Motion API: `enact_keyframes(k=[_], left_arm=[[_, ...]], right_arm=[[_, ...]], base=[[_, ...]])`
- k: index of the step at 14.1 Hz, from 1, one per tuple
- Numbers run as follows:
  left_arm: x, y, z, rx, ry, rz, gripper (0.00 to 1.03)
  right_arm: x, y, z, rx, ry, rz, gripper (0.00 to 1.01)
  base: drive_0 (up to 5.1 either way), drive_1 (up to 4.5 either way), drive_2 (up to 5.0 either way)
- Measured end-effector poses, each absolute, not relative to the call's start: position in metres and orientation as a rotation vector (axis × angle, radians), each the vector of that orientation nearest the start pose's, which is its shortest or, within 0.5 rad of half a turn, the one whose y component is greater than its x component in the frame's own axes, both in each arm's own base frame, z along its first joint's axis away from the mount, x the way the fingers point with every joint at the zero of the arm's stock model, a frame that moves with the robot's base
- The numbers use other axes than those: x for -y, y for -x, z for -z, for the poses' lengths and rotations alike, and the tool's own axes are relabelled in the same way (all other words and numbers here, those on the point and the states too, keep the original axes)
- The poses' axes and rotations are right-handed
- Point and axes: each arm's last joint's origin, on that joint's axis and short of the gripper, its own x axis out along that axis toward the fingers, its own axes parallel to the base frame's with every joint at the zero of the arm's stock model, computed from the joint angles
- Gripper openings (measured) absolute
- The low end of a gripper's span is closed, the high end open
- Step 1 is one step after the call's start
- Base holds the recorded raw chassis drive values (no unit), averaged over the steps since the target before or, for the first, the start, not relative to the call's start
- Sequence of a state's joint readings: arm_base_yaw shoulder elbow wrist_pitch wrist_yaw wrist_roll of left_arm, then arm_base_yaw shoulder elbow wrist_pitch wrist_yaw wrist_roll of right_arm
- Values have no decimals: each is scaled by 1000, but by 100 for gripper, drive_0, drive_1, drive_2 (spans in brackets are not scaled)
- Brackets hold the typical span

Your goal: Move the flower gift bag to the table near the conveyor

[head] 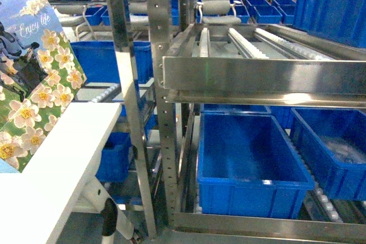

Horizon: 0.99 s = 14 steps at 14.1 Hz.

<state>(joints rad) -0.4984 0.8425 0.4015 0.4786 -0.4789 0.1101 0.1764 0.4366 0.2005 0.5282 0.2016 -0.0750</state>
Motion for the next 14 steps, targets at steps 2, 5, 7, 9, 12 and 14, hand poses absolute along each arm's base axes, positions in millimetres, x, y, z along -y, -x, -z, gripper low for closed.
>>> enact_keyframes(k=[2,5,7,9,12,14], left_arm=[[77,-169,-254,33,-93,18,2],[77,-169,-254,34,-92,20,2],[77,-169,-253,32,-94,18,2],[77,-168,-254,37,-91,19,2],[77,-168,-254,37,-91,19,2],[77,-168,-254,36,-92,19,2]], right_arm=[[-16,-124,-244,285,20,36,2],[-16,-124,-244,286,19,36,2],[-16,-124,-244,284,20,36,2],[-16,-124,-244,288,19,36,2],[-16,-124,-244,285,20,36,2],[-16,-124,-244,285,20,36,2]], base=[[-465,114,373],[-449,77,407],[-449,77,407],[-449,77,407],[-449,77,407],[-461,223,260]])
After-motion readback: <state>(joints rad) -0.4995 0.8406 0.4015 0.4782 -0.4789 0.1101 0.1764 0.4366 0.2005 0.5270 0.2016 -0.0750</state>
